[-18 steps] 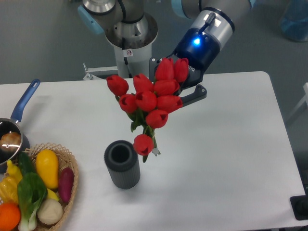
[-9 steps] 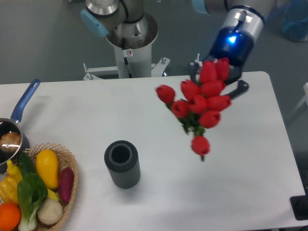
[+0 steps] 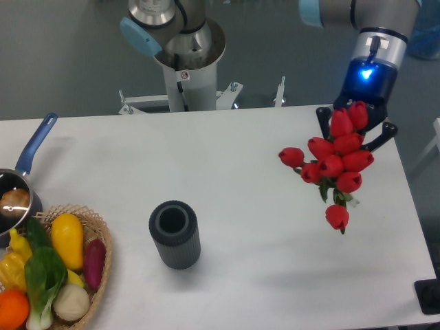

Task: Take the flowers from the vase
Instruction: 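Carry the held tulips away from the vase, holding them raised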

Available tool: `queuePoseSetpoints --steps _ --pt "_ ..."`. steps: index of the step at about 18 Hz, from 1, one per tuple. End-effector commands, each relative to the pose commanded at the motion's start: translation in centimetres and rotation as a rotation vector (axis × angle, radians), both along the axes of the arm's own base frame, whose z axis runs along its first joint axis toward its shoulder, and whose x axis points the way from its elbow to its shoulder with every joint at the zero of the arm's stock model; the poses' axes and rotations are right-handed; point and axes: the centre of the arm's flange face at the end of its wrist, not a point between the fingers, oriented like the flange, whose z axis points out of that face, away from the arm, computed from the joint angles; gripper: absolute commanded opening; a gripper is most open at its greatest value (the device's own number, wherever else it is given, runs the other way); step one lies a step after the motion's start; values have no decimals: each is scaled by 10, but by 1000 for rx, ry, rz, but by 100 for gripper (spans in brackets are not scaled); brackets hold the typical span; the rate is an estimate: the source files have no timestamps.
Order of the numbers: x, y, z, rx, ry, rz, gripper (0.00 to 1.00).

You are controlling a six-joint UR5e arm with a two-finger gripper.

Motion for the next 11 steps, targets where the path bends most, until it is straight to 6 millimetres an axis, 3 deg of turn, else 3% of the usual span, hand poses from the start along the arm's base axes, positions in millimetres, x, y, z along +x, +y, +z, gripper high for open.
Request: queuePoseSetpoints --steps 6,11 --pt "-11 -13 -31 -295 6 94 0" --pt "-31 9 -36 -534 42 88 0"
